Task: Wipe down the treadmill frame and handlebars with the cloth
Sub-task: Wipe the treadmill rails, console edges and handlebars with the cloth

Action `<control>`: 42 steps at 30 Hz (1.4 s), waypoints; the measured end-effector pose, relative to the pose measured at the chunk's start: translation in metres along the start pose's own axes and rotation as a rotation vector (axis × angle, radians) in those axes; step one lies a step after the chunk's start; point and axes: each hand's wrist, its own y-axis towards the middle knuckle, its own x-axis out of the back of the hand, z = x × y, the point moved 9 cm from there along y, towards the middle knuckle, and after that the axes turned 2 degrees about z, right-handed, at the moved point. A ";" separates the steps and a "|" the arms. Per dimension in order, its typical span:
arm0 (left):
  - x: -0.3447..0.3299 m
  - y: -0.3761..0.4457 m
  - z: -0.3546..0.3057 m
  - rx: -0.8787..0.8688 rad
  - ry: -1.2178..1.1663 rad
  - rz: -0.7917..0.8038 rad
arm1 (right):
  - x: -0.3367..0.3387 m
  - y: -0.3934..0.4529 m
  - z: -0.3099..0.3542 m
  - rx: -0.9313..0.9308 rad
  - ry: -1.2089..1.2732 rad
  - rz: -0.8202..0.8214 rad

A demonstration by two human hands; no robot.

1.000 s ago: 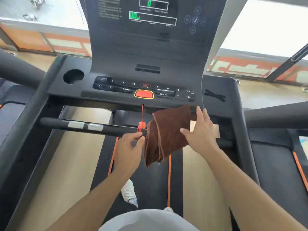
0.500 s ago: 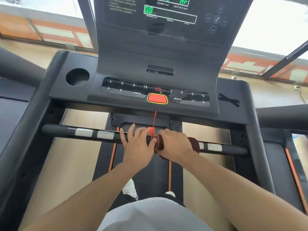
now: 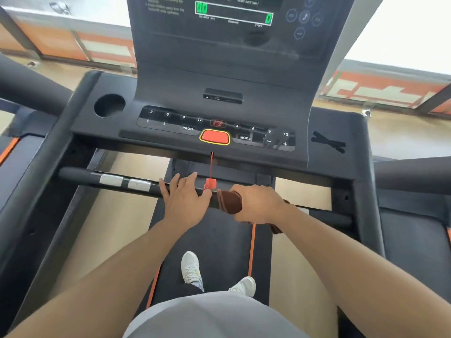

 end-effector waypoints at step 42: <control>-0.017 -0.046 -0.072 -0.224 -0.564 -0.063 | -0.037 -0.075 -0.023 -0.005 -0.304 -0.498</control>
